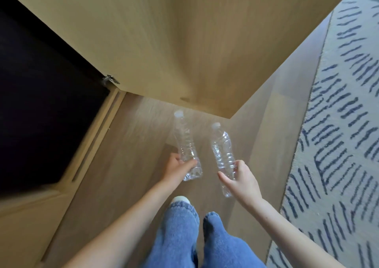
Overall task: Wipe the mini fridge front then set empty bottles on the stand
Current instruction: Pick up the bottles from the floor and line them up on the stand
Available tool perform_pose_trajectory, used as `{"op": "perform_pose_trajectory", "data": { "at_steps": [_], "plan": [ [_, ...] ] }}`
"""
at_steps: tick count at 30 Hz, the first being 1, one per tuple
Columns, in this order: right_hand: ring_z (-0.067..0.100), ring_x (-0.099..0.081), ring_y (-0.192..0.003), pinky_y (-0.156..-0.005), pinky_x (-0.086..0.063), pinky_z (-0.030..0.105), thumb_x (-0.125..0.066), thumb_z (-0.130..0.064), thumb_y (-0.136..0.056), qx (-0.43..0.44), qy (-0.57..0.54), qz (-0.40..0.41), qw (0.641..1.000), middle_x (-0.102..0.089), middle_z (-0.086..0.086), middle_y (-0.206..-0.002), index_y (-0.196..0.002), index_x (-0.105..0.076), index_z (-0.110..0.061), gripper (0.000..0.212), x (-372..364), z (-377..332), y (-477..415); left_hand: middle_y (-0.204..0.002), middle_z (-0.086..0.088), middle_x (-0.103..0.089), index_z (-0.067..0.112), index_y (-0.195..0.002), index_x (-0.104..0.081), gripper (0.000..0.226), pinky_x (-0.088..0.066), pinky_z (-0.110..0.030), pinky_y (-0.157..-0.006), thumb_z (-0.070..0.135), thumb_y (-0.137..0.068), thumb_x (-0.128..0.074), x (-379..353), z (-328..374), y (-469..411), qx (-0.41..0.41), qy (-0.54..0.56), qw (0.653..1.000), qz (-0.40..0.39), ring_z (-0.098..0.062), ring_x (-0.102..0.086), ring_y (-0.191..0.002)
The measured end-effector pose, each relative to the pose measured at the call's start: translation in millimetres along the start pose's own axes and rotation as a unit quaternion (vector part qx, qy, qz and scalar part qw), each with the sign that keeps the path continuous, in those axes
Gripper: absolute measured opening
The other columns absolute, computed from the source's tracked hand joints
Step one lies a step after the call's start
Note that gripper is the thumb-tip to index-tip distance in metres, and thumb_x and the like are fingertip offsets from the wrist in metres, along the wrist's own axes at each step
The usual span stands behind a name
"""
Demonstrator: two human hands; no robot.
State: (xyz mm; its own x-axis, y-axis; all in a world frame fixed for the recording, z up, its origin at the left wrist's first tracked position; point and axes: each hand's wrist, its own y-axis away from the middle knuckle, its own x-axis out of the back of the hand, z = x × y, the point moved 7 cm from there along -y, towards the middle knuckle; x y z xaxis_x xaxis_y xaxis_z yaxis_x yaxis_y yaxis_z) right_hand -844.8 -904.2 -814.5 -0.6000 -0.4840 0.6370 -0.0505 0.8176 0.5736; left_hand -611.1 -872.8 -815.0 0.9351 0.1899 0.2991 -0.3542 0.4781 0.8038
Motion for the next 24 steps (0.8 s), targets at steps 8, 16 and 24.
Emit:
{"op": "perform_pose_trajectory", "data": {
  "at_steps": [8,16,24],
  "plan": [
    [0.014,-0.057,-0.093,-0.076,-0.047,0.033,-0.070,-0.053,-0.082,0.026,-0.021,0.001,0.999,-0.058,-0.008,-0.097,-0.103,-0.052,-0.022,0.042,99,-95,141,-0.092,0.007,-0.054,0.019,-0.109,-0.046,0.043,-0.040,-0.022,-0.061,0.023,-0.080,-0.078,74,66,179,-0.026,-0.039,0.999,0.017,-0.004,-0.053,-0.078],
    [0.007,-0.056,-0.091,-0.069,-0.043,0.021,-0.064,-0.064,-0.077,0.092,-0.039,0.010,0.995,-0.057,-0.013,-0.098,-0.108,-0.047,-0.030,0.049,241,-210,293,-0.109,-0.005,-0.060,0.018,-0.115,-0.051,0.049,-0.052,-0.036,-0.085,0.031,-0.078,-0.082,143,149,399,-0.052,0.007,0.998,0.035,-0.022,-0.063,-0.099],
    [0.008,-0.057,-0.087,-0.071,-0.042,0.019,-0.075,-0.048,-0.083,0.207,-0.077,0.086,0.971,-0.058,-0.012,-0.097,-0.110,-0.050,-0.029,0.042,382,-323,416,-0.104,0.004,-0.064,0.032,-0.106,-0.056,0.053,-0.043,-0.016,-0.065,0.047,-0.059,-0.076,197,236,589,-0.160,0.083,0.982,0.052,0.000,-0.061,-0.088]
  ]
}}
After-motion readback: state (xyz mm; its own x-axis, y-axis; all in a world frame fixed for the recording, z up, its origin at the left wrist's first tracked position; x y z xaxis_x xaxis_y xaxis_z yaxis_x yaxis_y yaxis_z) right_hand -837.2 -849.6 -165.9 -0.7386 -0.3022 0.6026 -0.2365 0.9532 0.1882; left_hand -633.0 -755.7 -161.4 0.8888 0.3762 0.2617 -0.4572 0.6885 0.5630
